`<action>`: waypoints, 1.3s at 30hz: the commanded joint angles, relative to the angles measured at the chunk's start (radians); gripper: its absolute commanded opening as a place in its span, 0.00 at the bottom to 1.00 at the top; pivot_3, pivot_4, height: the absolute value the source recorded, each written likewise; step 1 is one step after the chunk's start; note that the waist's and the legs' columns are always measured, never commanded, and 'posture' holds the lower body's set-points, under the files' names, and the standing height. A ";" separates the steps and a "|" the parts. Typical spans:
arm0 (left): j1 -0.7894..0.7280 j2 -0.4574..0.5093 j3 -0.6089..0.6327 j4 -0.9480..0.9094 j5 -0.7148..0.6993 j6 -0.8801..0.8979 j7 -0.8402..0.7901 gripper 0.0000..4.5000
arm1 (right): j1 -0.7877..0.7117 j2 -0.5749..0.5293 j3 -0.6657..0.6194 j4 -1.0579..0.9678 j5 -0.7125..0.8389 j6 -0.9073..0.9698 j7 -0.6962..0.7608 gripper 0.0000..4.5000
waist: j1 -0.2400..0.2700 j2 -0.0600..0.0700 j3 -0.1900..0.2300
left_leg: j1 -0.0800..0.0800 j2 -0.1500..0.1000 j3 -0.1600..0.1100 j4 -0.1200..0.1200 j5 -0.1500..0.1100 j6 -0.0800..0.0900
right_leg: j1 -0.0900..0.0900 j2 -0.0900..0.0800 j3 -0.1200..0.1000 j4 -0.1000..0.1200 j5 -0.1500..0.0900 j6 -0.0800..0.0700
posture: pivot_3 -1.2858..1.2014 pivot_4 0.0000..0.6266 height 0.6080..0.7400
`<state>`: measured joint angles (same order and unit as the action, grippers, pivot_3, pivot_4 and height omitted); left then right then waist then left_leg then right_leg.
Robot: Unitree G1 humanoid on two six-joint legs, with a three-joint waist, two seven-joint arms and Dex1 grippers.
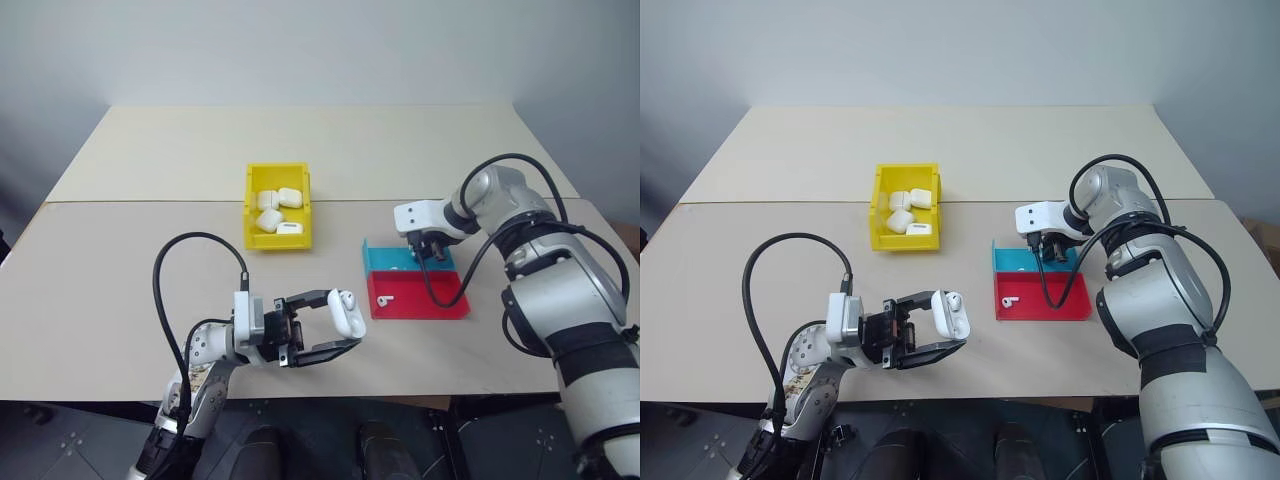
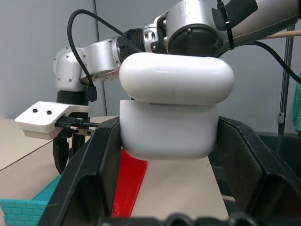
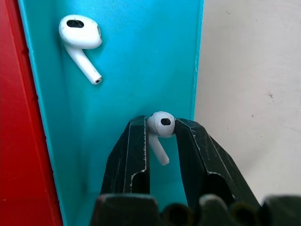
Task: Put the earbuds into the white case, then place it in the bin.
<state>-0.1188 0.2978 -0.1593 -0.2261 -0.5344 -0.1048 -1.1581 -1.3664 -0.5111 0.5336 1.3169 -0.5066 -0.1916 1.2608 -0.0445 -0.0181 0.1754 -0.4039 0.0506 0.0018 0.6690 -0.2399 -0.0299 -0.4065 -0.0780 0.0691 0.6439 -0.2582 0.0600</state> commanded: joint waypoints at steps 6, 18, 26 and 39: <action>-0.027 -0.009 0.005 -0.027 -0.026 -0.007 0.006 0.62 | -0.050 -0.037 -0.103 -0.039 0.067 0.011 -0.003 0.15 | 0.000 0.000 0.000 | 0.000 0.000 0.000 0.000 0.000 0.000 | 0.000 0.000 0.000 0.000 0.000 0.000 | 0.52 0.24 1.00; -0.197 -0.094 -0.020 -0.078 -0.111 0.129 0.095 0.62 | 0.309 -0.292 -0.717 -1.131 0.713 0.755 0.107 0.15 | 0.037 0.001 0.000 | -0.003 0.000 -0.003 0.000 0.000 0.000 | 0.002 0.000 -0.003 -0.001 0.000 0.000 | 0.52 0.24 1.00; -0.246 -0.089 -0.013 -0.039 -0.159 0.176 0.032 0.62 | 0.607 -0.170 -1.282 -1.815 1.426 1.369 -0.244 0.15 | 0.032 0.000 -0.001 | 0.000 0.000 -0.004 0.001 0.000 0.000 | 0.004 0.001 -0.002 -0.001 0.000 0.000 | 0.52 0.24 1.00; -0.309 -0.112 -0.002 0.037 -0.146 0.167 -0.024 0.62 | 1.108 -0.086 -1.171 -2.102 2.174 1.100 -0.833 0.15 | 0.027 0.000 -0.001 | 0.004 -0.001 -0.003 0.001 -0.001 0.002 | 0.011 0.000 -0.002 -0.004 0.000 0.001 | 0.52 0.24 1.00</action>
<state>-0.4158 0.1887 -0.1713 -0.1784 -0.6703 0.0690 -1.1728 -0.2619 -0.5769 -0.6484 -0.7585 1.6226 0.9691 0.4546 -0.0178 -0.0184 0.1744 -0.3989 0.0496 -0.0017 0.6703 -0.2408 -0.0282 -0.3948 -0.0775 0.0673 0.6401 -0.2587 0.0614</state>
